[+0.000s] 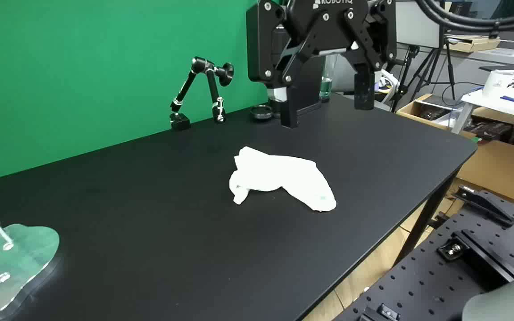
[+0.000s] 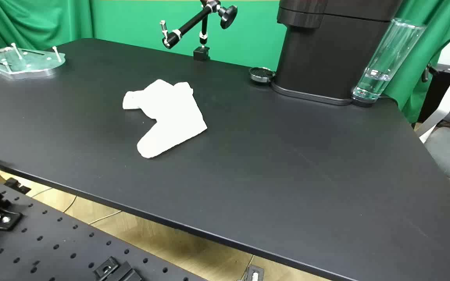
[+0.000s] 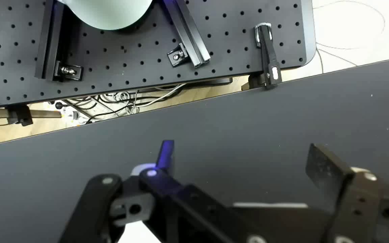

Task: Hang the cloth on the black stand

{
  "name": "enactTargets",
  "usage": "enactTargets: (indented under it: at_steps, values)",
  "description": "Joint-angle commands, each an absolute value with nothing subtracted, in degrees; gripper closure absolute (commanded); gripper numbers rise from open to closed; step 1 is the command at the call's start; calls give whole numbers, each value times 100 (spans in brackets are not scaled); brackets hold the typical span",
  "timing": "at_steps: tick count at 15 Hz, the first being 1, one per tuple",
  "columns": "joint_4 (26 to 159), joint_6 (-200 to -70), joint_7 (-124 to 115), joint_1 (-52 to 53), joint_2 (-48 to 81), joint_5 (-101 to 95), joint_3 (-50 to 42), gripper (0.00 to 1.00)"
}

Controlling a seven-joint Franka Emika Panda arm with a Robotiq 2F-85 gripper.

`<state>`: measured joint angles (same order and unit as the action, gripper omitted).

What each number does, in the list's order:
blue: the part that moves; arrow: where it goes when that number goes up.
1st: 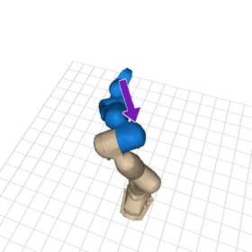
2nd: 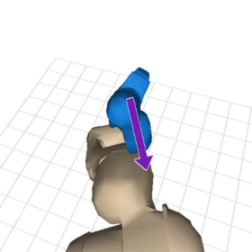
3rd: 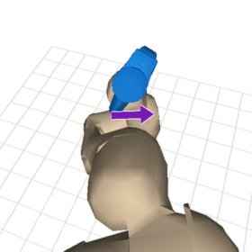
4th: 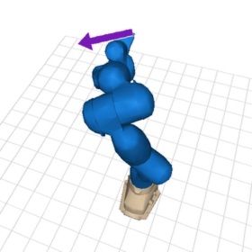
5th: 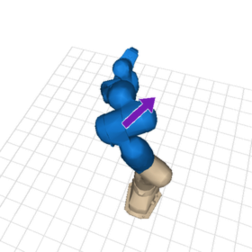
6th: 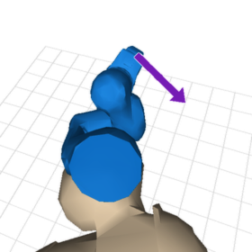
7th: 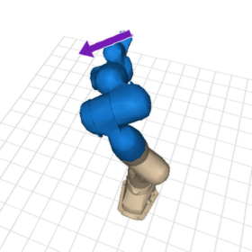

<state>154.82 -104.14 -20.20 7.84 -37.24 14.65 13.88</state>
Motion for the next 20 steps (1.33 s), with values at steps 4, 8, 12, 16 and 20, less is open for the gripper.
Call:
enactTargets:
  at_steps: [4,8,12,16,20]
  values:
    - [15472,-10400,-2026,795,-3720,1453,1372,0]
    - [15472,-10400,-2026,795,-3720,1453,1372,0]
    - [15531,-10653,-2180,605,-3761,1234,1397,0]
    - [15585,-11627,-2102,-12,-3658,-62,1379,0]
    - [15288,-11838,-1200,-276,-2944,-1184,1042,0]
